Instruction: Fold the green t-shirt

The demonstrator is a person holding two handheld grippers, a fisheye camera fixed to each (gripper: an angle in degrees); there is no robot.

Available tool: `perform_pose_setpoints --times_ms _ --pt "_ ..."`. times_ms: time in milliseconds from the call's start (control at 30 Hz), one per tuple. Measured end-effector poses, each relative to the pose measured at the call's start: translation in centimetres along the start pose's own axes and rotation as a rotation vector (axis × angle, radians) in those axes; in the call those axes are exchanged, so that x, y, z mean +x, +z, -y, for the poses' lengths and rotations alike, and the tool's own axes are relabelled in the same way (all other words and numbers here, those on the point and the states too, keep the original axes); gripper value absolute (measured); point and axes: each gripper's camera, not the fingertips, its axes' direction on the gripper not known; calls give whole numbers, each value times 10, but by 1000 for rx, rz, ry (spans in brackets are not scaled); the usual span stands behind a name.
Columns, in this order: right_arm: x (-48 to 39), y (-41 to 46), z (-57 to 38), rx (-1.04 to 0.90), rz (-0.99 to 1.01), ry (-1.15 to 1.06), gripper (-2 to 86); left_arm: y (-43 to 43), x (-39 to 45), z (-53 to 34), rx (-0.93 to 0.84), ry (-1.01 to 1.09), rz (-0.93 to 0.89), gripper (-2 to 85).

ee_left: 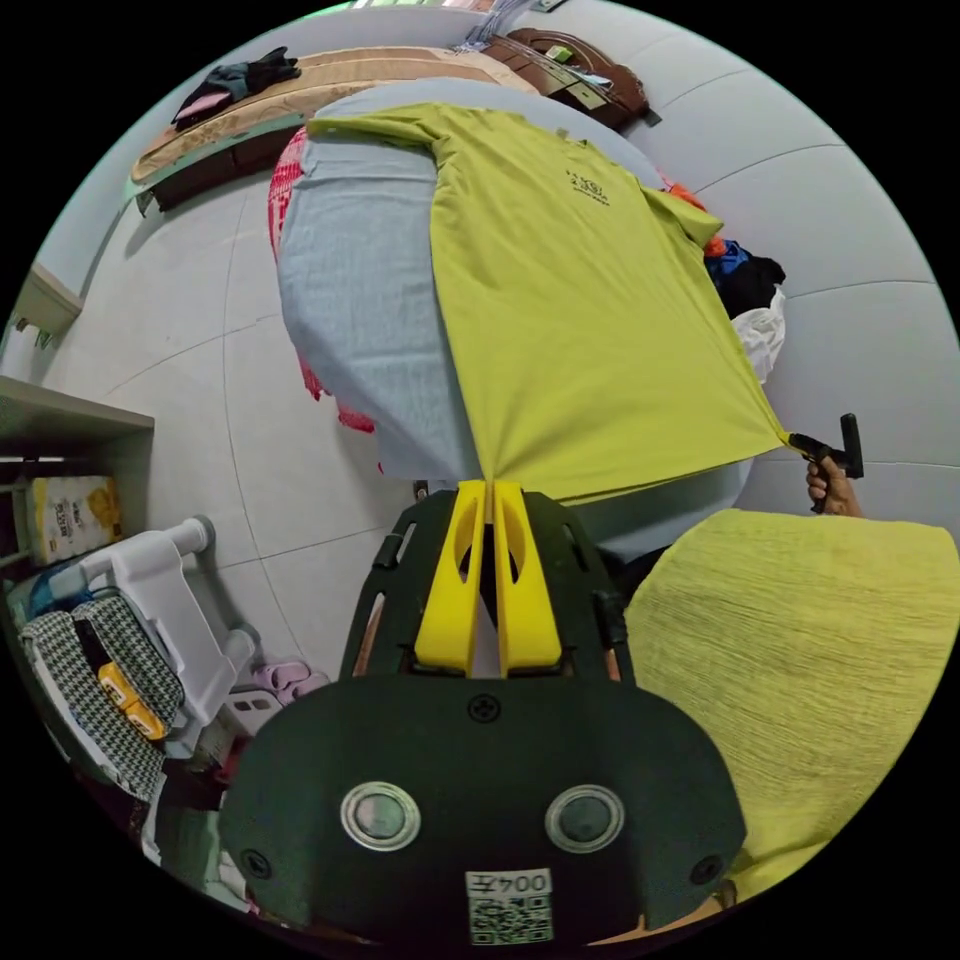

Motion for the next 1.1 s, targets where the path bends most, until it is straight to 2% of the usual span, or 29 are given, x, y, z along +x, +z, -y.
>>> perform_pose_setpoints --times_ms 367,433,533,600,733,900,1100 --pt "60 126 -2 2 80 168 29 58 14 -10 25 -119 74 17" --pt "60 129 1 -43 24 201 50 59 23 -7 20 -127 97 19" --pt "47 123 10 -110 -185 160 75 53 34 -5 7 -124 153 21" --pt "19 111 23 -75 -247 66 76 47 38 -9 15 -126 196 21" --pt "-50 120 56 -9 -82 -142 83 26 37 -21 55 -199 213 26" --pt "-180 208 99 -79 -93 -400 81 -3 39 -5 121 -202 214 32" --pt "-263 323 115 -186 -283 -439 83 -39 32 71 189 -93 267 61"
